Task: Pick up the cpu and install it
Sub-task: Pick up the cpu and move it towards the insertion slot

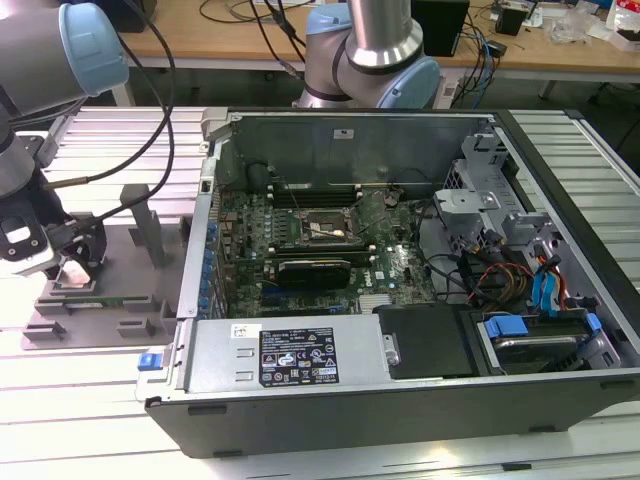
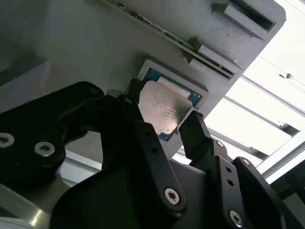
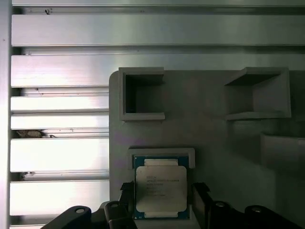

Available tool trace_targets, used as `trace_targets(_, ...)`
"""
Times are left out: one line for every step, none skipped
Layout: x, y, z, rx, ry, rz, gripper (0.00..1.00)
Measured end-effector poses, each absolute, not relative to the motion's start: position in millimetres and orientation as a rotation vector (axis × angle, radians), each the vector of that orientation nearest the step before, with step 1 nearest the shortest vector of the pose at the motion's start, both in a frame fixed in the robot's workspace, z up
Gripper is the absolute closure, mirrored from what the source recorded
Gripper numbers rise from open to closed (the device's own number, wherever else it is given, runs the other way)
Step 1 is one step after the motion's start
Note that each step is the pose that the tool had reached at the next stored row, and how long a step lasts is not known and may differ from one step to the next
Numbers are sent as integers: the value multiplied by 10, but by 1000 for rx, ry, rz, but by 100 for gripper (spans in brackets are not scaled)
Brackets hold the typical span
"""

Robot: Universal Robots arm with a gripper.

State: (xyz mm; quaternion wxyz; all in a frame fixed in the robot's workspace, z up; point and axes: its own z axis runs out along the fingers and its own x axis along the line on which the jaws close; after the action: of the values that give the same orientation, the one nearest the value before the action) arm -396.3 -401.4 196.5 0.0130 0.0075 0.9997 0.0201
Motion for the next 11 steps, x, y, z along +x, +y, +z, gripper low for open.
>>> trace_targets(-3963, -4015, 1965, 23, 3115, 63, 39)
trace_targets(-3963, -4015, 1965, 23, 3115, 63, 39)
trace_targets(-3963, -4015, 1964, 23, 3115, 63, 32)
trace_targets(-3963, -4011, 1957, 13, 3115, 63, 32)
trace_targets(-3963, -4010, 1956, -9, 3115, 63, 32)
trace_targets(-3963, -4008, 1953, -15, 3115, 63, 32)
trace_targets(-3963, -4007, 1952, -15, 3115, 63, 32)
trace_targets(-3963, -4005, 1938, -15, 3115, 64, 32)
trace_targets(-3963, -4001, 1919, -16, 3115, 64, 32)
trace_targets(-3963, -3999, 1905, -16, 3115, 63, 32)
trace_targets(-3964, -3996, 1900, -16, 3116, 63, 32)
